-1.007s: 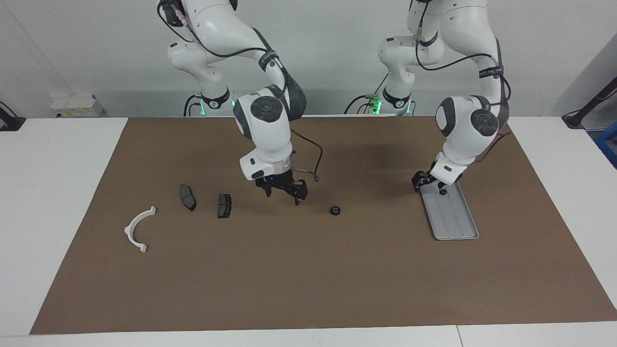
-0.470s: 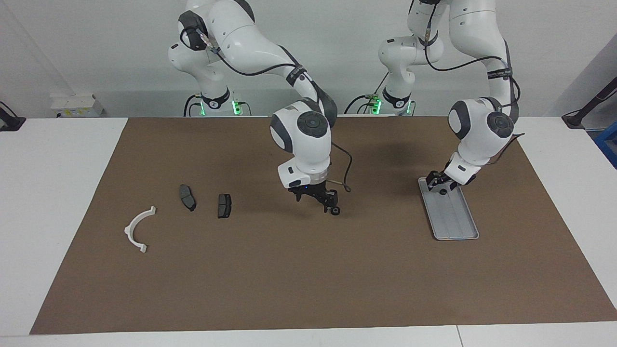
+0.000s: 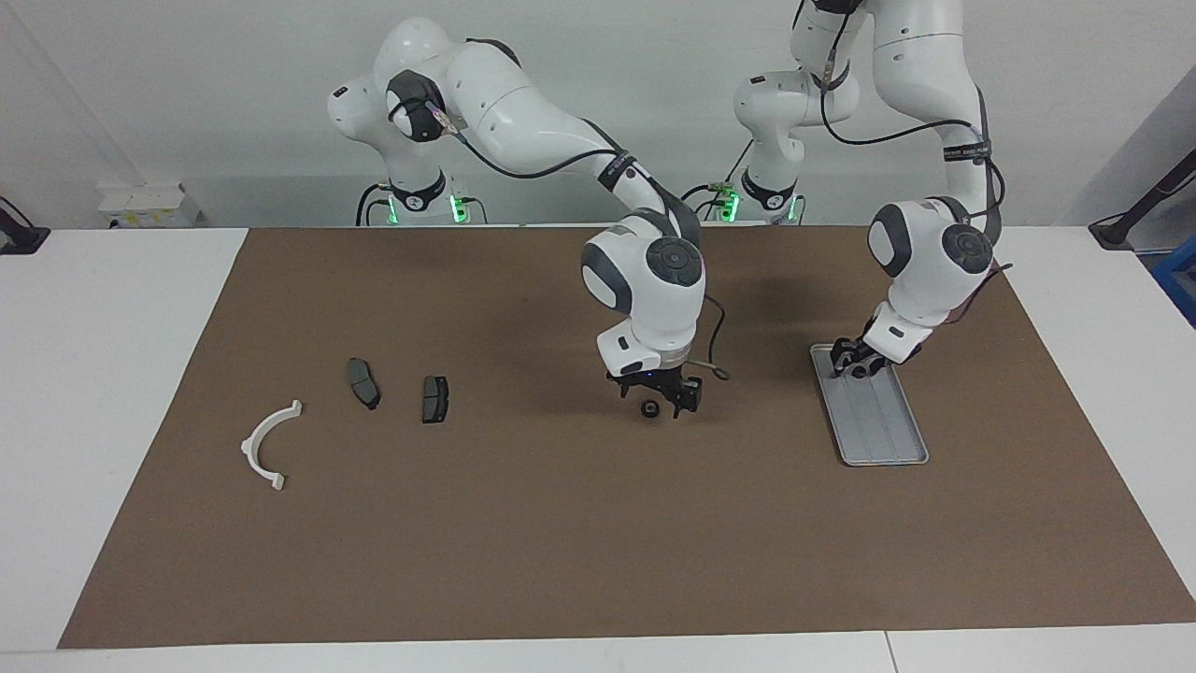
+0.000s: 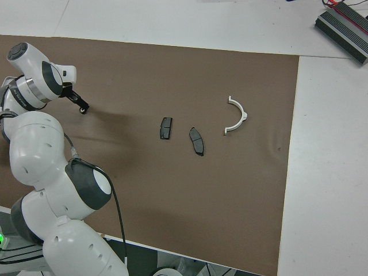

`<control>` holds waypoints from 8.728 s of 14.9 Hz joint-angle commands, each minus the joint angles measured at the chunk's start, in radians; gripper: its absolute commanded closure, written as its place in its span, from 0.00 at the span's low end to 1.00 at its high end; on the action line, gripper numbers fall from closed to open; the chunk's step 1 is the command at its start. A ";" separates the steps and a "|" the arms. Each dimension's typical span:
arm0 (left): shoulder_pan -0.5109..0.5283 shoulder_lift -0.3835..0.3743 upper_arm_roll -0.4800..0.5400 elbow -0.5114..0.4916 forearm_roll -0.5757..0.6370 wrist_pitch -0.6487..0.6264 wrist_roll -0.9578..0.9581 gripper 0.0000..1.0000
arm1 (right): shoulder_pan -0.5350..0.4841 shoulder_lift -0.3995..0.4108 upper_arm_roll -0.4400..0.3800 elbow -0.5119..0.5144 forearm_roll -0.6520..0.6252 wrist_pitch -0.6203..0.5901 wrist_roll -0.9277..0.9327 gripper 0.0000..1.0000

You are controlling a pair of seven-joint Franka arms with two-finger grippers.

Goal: Place bearing gear from tray to pile

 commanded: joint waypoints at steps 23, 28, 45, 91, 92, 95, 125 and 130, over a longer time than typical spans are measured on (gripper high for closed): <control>-0.104 -0.018 -0.013 0.201 0.018 -0.320 -0.297 0.94 | -0.004 0.058 0.009 0.033 -0.014 0.031 0.010 1.00; -0.105 -0.018 -0.014 0.204 0.018 -0.311 -0.312 0.94 | -0.052 0.032 0.022 0.044 -0.013 -0.065 -0.052 1.00; -0.567 0.326 -0.017 0.557 0.007 -0.121 -1.059 0.94 | -0.724 -0.243 0.155 -0.261 -0.115 -0.027 -1.141 1.00; 0.019 -0.191 -0.026 0.474 0.018 -0.734 -0.251 0.00 | -0.106 0.051 0.161 0.027 -0.094 0.001 -0.069 0.00; 0.018 -0.189 -0.031 0.482 0.019 -0.732 -0.251 0.00 | -0.103 0.056 0.161 0.030 -0.094 0.001 -0.069 0.00; 0.018 -0.188 -0.057 0.503 0.019 -0.749 -0.254 0.00 | -0.104 0.056 0.161 0.030 -0.094 -0.019 -0.071 0.14; 0.008 -0.217 -0.060 0.520 0.018 -0.788 -0.263 0.00 | -0.464 -0.082 0.195 0.107 -0.079 -0.274 -0.705 1.00; 0.008 -0.217 -0.060 0.520 0.018 -0.788 -0.263 0.00 | -0.601 -0.119 0.194 -0.060 -0.088 -0.150 -0.882 1.00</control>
